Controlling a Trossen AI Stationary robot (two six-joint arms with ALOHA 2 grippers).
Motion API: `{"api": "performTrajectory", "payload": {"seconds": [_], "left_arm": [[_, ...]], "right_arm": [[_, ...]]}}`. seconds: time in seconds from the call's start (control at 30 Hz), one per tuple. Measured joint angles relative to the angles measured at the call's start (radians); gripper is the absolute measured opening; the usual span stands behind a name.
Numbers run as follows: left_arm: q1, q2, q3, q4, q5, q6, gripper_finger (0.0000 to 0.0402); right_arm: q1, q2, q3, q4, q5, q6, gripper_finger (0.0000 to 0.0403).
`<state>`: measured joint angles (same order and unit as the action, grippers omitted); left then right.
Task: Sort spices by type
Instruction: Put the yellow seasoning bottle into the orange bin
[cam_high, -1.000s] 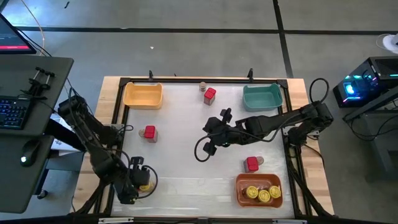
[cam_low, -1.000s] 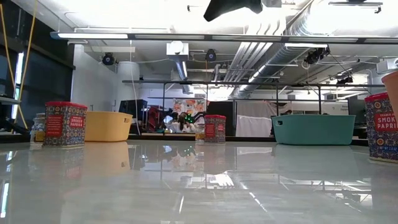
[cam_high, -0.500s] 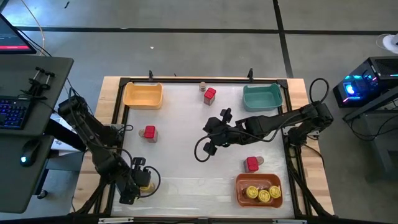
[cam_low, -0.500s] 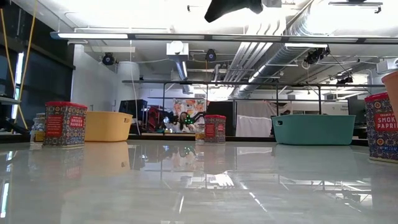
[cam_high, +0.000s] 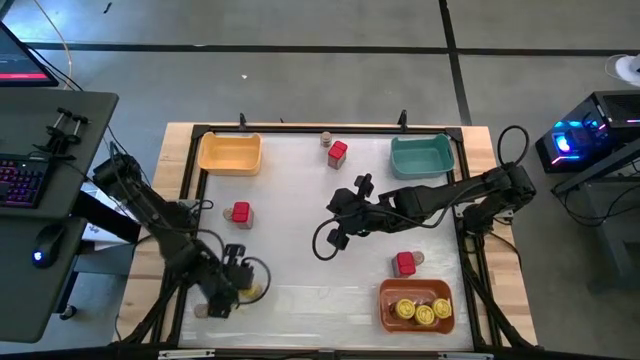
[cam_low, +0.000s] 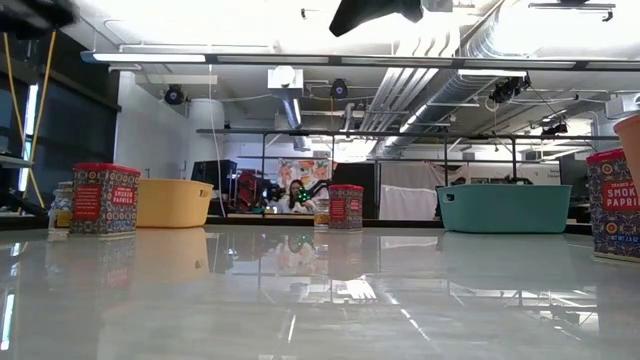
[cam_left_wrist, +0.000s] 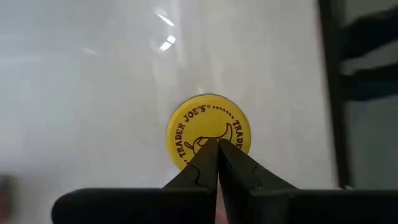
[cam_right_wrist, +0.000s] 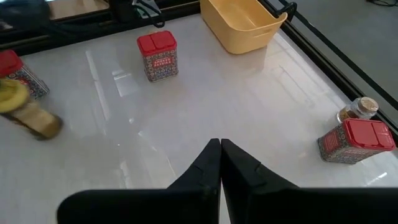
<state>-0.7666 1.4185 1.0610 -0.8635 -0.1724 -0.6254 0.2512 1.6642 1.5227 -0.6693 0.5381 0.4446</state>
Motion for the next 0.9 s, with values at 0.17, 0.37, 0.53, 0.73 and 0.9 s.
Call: {"api": "performTrajectory", "payload": {"seconds": [0.17,0.37,0.53,0.73,0.9], "left_arm": [[0.128,0.015,0.0,0.01,-0.042,0.143,0.0],[0.272,0.08,0.003,0.174,-0.037,0.384,0.0],[0.37,0.144,0.005,0.35,-0.008,0.512,0.0],[0.458,0.197,0.003,0.517,0.036,0.647,0.0],[0.503,0.24,0.002,0.639,0.052,0.741,0.0]], "right_arm": [[0.0,-0.005,0.0,0.0,-0.017,0.0,0.0],[0.006,-0.046,0.0,0.007,-0.022,0.0,0.0],[0.024,-0.115,0.0,0.009,-0.018,0.0,0.0],[0.061,-0.185,0.0,0.009,-0.018,-0.024,0.0],[0.084,-0.208,0.0,0.008,-0.017,-0.037,0.0]]}}
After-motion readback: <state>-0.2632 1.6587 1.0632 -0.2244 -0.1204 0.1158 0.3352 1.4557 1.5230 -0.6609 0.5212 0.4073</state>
